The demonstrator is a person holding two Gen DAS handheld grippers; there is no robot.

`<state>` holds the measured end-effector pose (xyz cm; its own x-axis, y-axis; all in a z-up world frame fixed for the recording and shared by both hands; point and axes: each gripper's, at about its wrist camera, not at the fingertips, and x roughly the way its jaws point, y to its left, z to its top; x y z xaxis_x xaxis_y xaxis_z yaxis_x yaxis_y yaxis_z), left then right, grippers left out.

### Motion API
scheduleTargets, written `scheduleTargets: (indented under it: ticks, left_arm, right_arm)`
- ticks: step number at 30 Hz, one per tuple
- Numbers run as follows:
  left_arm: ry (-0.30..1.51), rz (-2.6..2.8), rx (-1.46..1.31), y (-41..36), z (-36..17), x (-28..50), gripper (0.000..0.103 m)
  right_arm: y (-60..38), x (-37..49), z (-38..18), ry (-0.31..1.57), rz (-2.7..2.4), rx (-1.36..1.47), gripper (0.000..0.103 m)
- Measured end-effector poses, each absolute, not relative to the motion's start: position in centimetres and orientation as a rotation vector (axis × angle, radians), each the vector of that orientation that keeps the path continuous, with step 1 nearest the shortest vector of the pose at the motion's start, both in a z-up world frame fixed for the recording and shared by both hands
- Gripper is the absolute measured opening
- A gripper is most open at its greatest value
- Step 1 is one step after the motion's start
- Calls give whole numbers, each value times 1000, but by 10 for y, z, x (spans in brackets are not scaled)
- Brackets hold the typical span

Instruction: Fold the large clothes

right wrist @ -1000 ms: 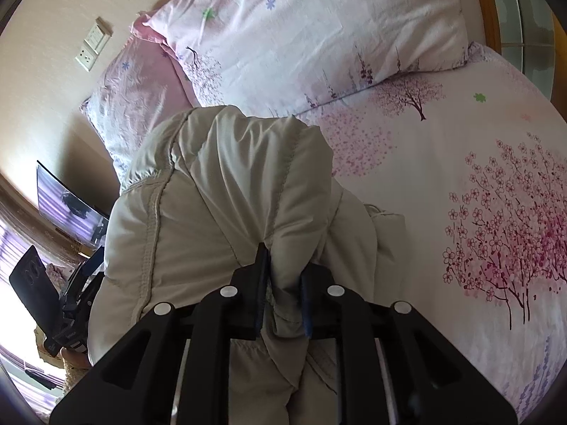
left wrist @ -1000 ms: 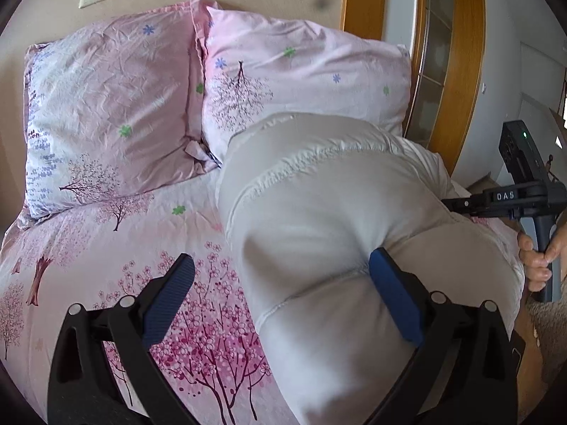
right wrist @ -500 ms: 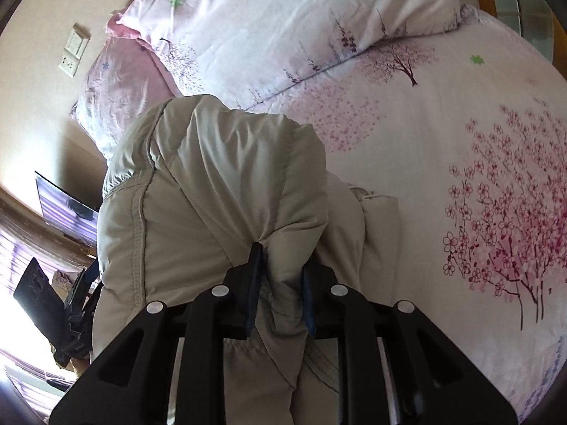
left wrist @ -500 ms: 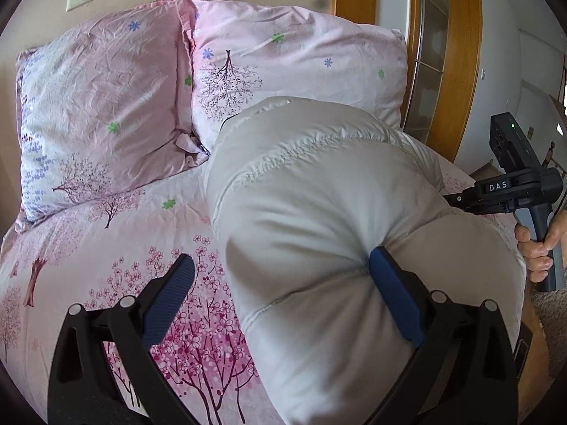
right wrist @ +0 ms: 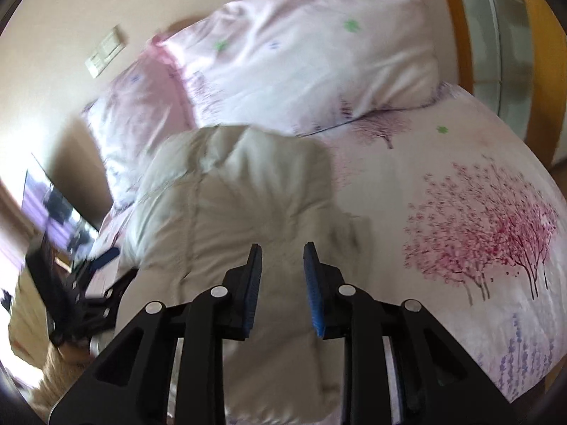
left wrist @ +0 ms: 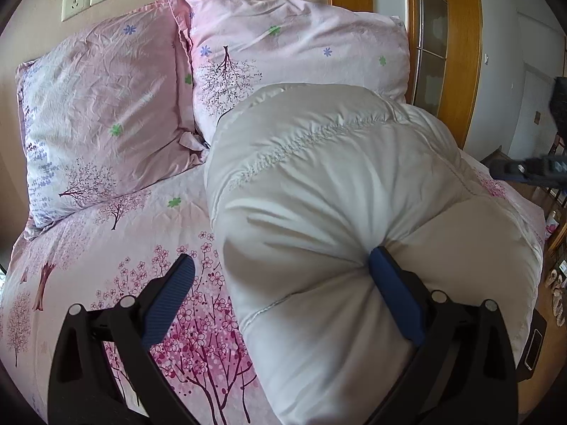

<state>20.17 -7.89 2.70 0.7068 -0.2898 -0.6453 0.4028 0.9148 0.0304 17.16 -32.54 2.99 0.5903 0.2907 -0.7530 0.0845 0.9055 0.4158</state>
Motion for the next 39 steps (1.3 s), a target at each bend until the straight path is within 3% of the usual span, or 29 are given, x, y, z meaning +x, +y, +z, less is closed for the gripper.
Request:
scheduleTargets:
  ticks: [8, 27, 32, 36, 39]
  left_arm:
    - [679, -375, 168, -79, 28, 199, 99]
    - [638, -378, 75, -61, 55, 204, 99]
    - [691, -369, 65, -56, 50, 229, 99]
    - [691, -375, 82, -57, 48, 232, 99]
    - [699, -376, 97, -61, 45, 233, 99]
  right_arm:
    - [-309, 180, -5, 1027, 137, 437, 23]
    - [-318, 176, -32, 1014, 167, 533, 21]
    - [-321, 183, -12, 1055, 157, 535, 22]
    - [-327, 196, 31, 945, 161, 511, 24]
    - [-323, 222, 29, 991, 160, 480, 24]
